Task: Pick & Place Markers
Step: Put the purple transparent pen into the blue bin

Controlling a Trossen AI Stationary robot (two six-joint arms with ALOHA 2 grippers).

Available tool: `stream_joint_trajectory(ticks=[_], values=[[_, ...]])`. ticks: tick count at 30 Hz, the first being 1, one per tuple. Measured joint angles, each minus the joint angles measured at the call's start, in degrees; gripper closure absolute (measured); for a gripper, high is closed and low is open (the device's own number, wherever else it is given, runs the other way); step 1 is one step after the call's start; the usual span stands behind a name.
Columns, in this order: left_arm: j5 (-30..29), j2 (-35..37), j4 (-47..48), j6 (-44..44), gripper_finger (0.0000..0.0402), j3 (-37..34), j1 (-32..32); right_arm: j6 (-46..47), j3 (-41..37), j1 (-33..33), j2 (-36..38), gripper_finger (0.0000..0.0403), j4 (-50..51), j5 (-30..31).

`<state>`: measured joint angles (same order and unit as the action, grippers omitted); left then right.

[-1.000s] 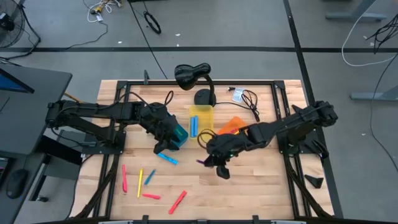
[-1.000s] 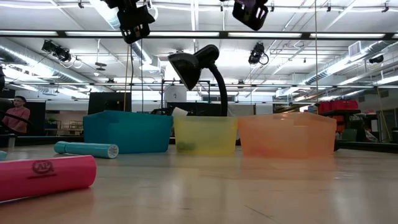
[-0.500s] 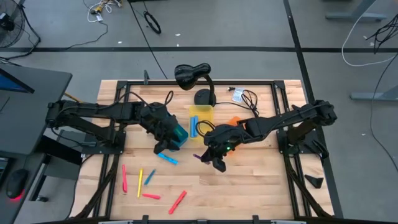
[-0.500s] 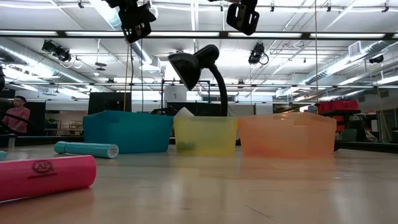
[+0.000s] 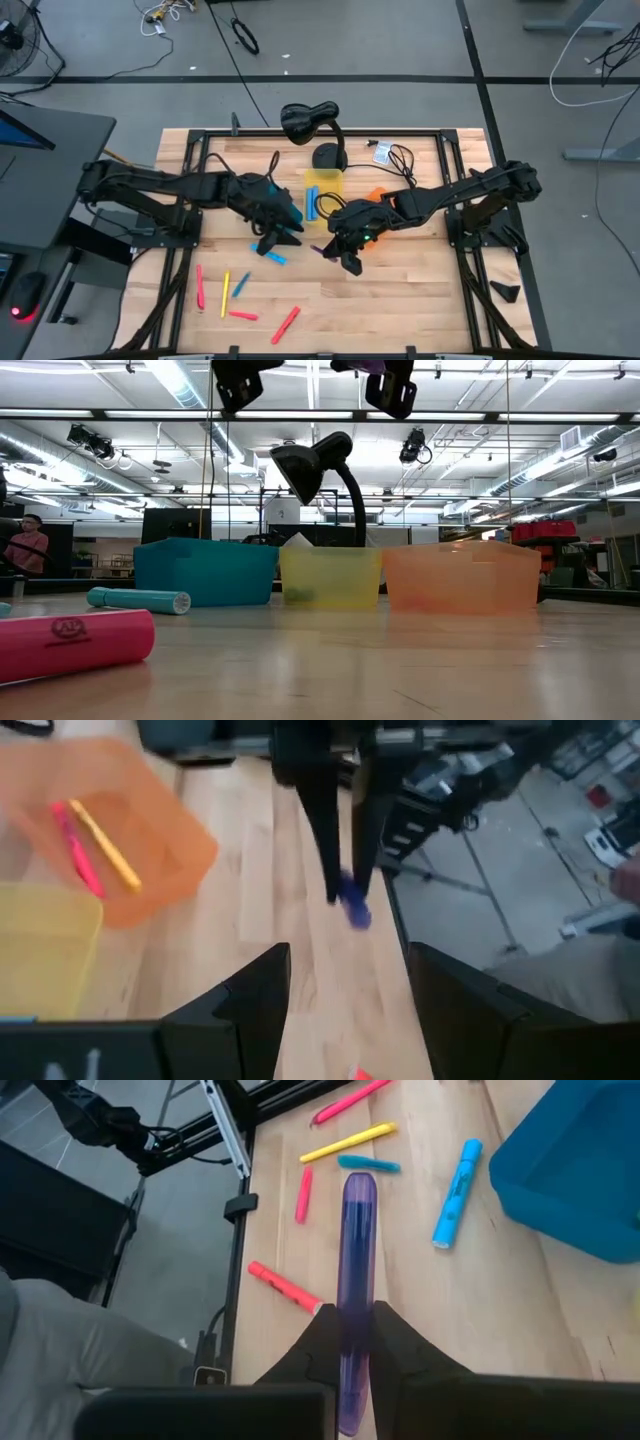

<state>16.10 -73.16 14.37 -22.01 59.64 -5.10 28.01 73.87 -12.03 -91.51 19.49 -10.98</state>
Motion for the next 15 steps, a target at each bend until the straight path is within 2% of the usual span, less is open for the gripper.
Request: stream_joint_trajectory(ticks=[9,15], values=[[-8.6,-2.1,-6.2,-8.3,0.0193,0.0,-3.2,-1.5,0.0,-0.1,0.0,0.0386,-0.1,0.0],[-17.8,-2.7,-6.6,-24.6,0.0193,0.0,-5.5,-0.2,0.0,-0.1,0.0,0.0385,-0.1,0.0]])
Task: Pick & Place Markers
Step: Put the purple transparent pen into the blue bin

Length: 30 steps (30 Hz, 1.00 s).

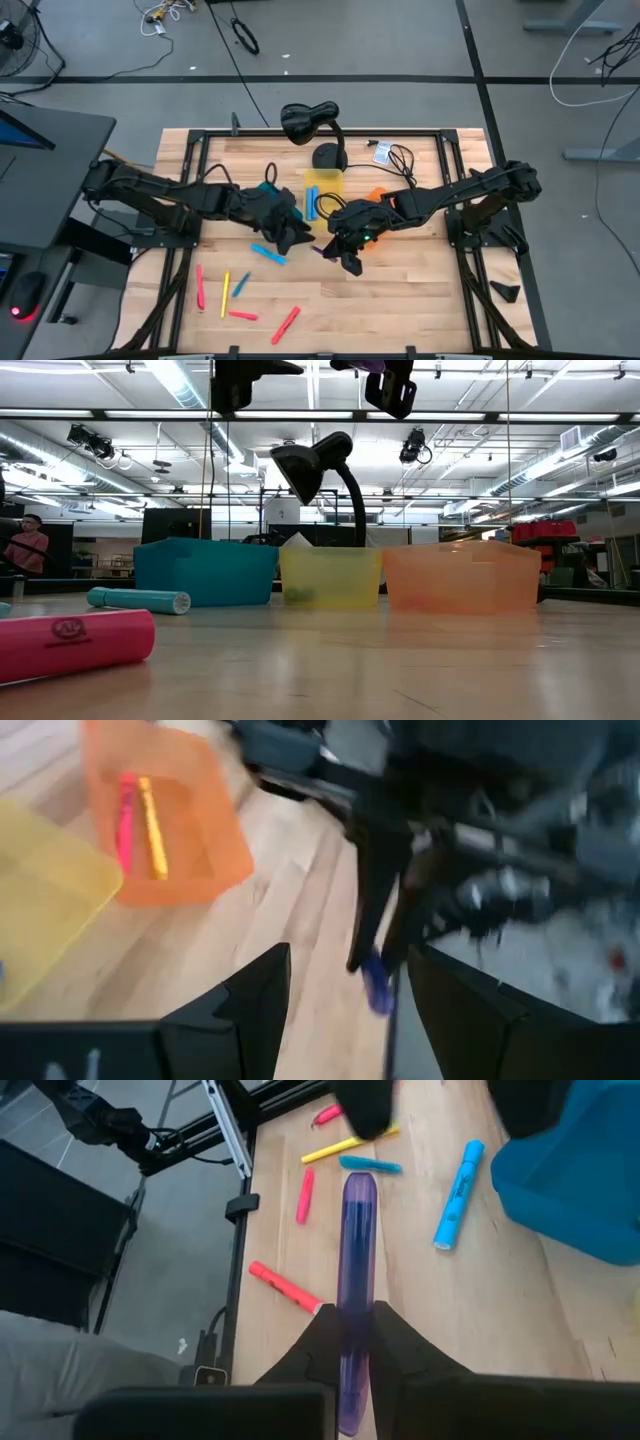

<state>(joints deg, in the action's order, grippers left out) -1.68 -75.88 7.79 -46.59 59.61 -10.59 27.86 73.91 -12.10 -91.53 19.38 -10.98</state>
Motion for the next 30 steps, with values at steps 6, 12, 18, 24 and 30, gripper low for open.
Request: stream_joint_trajectory(ticks=[6,12,18,24,30], values=[[-12.0,0.0,-0.3,-16.6,0.0193,0.0,-3.0,0.0,0.0,0.0,0.0,0.0385,-0.1,0.0],[-20.7,0.0,-0.2,-29.8,0.0193,0.0,-5.4,1.3,0.0,0.3,0.0,0.0385,-0.2,1.5],[-33.7,-0.2,-0.4,-35.6,0.0193,0.0,-8.8,5.0,0.0,1.2,0.0,0.0385,-0.4,1.6],[-41.7,-3.2,-0.8,-38.8,0.0193,0.0,-10.9,7.7,0.0,2.3,0.0,0.0385,-2.4,1.6],[-43.6,-7.1,-5.0,-41.5,0.0193,0.0,-11.6,7.9,0.0,3.1,0.0,0.0385,-4.8,2.6]])
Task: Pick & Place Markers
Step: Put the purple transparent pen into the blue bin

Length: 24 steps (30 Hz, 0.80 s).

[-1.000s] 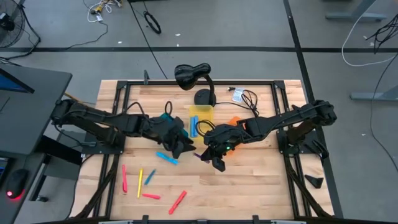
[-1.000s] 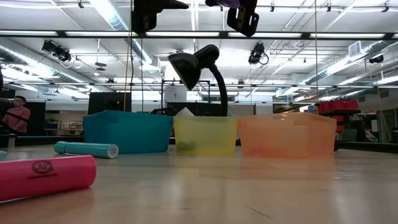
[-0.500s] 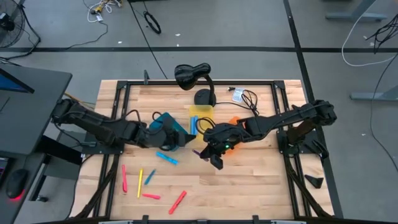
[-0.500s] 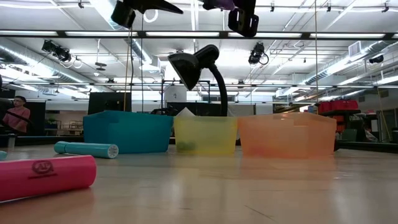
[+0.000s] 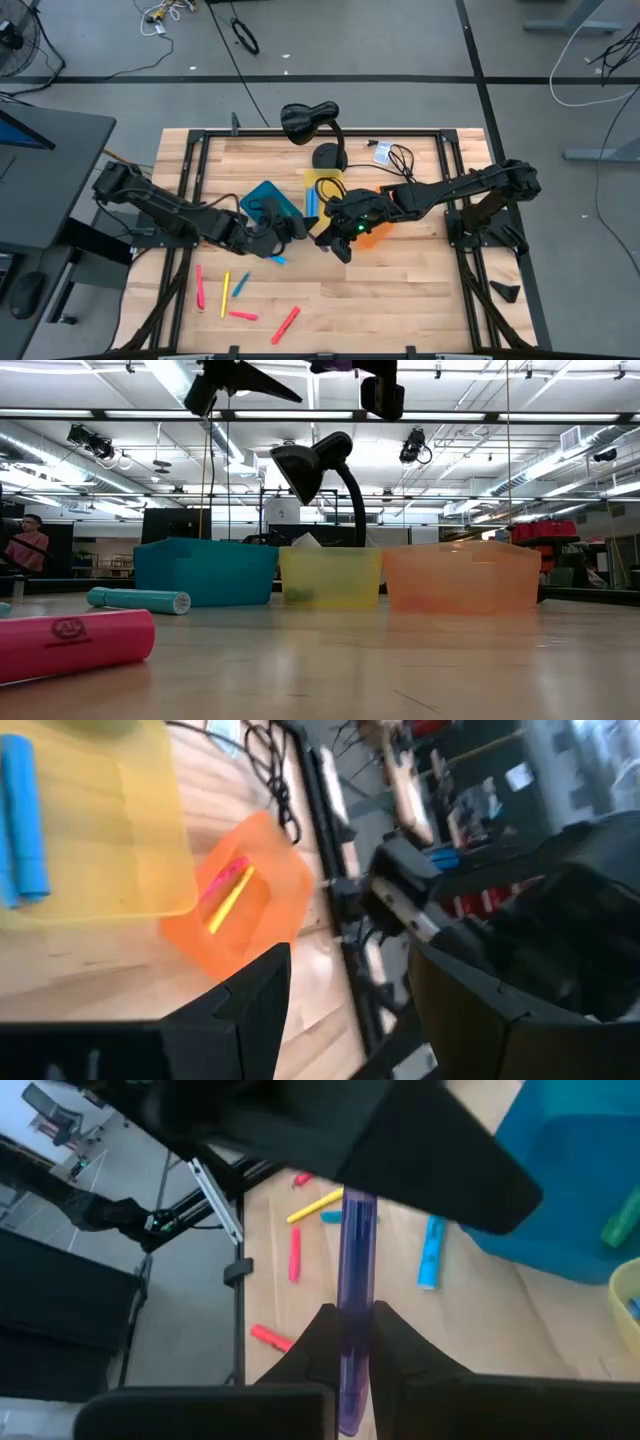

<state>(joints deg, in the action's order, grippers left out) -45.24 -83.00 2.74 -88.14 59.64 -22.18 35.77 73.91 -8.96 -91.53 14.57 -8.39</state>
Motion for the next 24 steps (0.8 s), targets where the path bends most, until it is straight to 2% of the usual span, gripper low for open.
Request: stream_joint_trajectory(ticks=[5,11,17,20,24], values=[[-7.5,-1.0,-3.6,-0.2,0.0193,0.0,-1.7,-0.4,0.0,1.1,0.0,0.0385,0.4,1.1],[-9.5,-1.0,-3.5,-0.1,0.0193,0.0,-3.3,-0.4,0.0,2.7,0.0,0.0385,0.9,2.0],[-9.6,-1.0,-3.5,0.3,0.0193,0.0,-3.3,-0.2,0.0,2.9,0.0,0.0385,-0.7,2.0],[-7.6,-1.0,-3.4,0.3,0.0194,0.0,-2.7,-0.2,0.0,2.9,0.0,0.0385,-1.7,2.3],[-6.3,-1.0,-3.4,0.2,0.0213,0.0,-2.4,-0.2,0.0,2.9,0.0,0.0385,-2.1,3.3]])
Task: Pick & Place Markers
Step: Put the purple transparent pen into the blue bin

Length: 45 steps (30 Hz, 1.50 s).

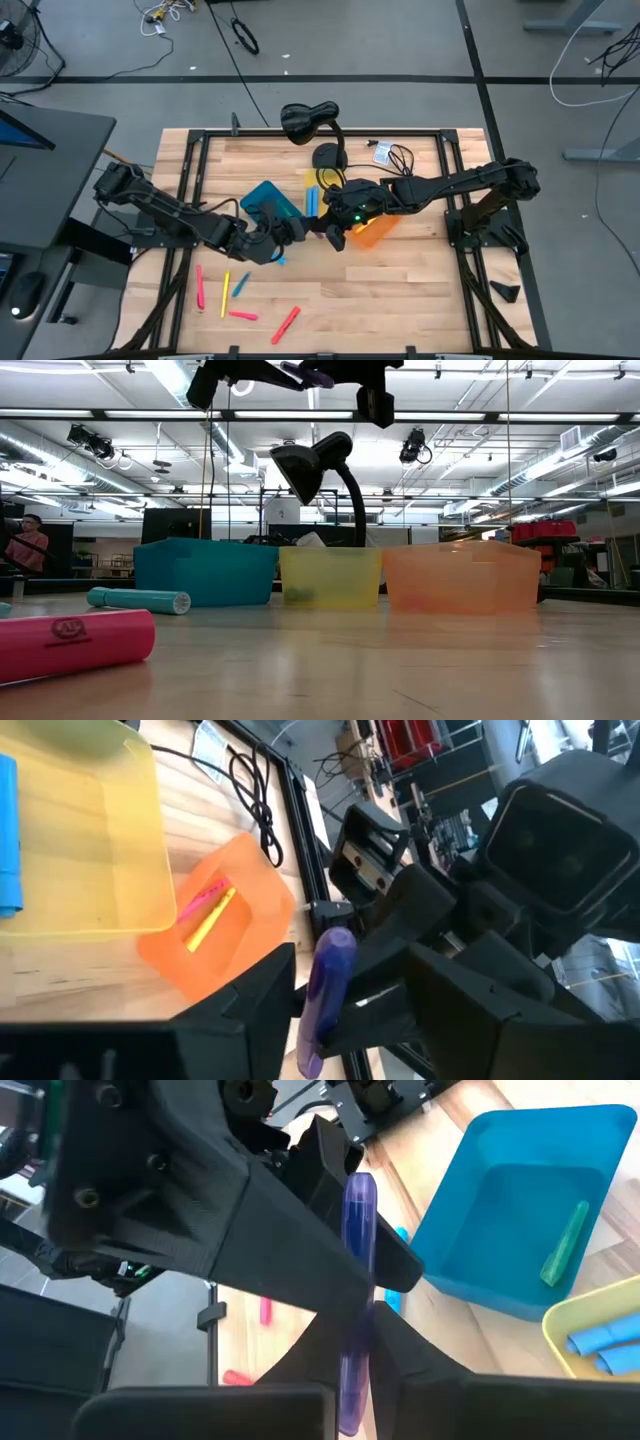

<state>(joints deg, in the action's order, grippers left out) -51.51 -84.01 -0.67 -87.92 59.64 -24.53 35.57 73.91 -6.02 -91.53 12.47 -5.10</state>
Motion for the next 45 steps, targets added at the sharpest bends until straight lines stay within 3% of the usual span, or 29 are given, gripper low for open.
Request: stream_joint_trajectory(ticks=[12,22,28,35,45], values=[[-1.9,0.0,0.7,0.3,0.0357,0.0,-0.1,0.4,0.0,0.0,0.1,0.038,0.0,-0.3],[-1.6,0.0,1.5,-3.2,0.0359,0.0,0.1,-0.2,0.0,0.0,0.8,0.0289,1.6,-0.3],[3.1,0.0,8.7,-9.5,0.0359,0.0,1.7,-3.6,-0.1,0.0,4.3,0.0245,8.6,-1.2],[12.1,0.0,15.5,-12.1,0.0359,0.0,4.2,-7.1,-0.1,0.0,8.4,0.0234,18.2,-0.9],[21.8,0.0,26.4,-20.9,0.0359,0.0,7.7,-15.4,-0.1,0.0,9.5,0.0236,23.3,-1.0]])
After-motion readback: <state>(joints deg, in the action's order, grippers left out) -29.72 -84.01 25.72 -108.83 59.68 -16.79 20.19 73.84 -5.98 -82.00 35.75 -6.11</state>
